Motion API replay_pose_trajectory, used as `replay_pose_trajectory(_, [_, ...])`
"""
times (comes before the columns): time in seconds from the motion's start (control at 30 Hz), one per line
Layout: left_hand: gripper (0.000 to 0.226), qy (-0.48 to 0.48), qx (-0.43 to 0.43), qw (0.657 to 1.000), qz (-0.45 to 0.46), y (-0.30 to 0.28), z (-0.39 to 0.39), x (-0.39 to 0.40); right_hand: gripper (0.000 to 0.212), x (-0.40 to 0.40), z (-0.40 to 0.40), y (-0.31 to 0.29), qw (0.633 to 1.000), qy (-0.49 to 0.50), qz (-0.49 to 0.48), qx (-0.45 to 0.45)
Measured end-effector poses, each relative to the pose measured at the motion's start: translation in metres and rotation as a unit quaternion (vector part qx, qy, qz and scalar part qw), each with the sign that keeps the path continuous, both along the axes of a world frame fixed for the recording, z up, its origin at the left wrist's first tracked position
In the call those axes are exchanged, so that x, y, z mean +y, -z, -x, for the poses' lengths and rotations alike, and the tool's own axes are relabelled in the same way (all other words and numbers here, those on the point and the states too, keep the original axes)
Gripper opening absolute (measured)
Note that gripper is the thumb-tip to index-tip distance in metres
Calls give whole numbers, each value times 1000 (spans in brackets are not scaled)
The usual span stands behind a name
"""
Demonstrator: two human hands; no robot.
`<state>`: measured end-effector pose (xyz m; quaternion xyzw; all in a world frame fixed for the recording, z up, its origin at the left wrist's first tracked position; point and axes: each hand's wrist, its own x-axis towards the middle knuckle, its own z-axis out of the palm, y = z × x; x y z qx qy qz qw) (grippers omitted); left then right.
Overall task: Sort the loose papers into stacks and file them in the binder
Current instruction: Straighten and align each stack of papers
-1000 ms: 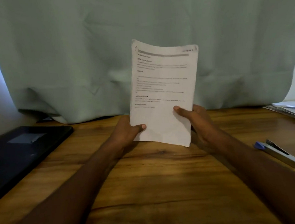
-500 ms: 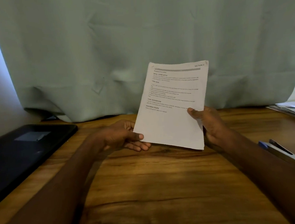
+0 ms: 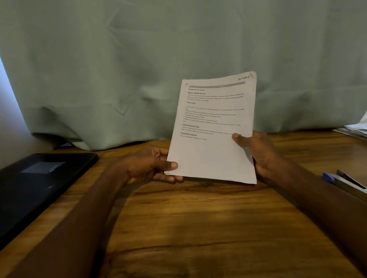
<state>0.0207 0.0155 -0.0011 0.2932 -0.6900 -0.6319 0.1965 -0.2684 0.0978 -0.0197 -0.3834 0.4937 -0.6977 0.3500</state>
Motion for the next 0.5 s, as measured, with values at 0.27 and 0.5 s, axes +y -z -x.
replay_pose_trajectory(0.27, [41,-26,-29,998,39,-4,1,2,25,3,-3,1,998,-40,-37,-13])
replay_pose_trajectory(0.5, [30,-187,194,959,90,3,21,5,37,13,-19,2,977,-193,-75,55])
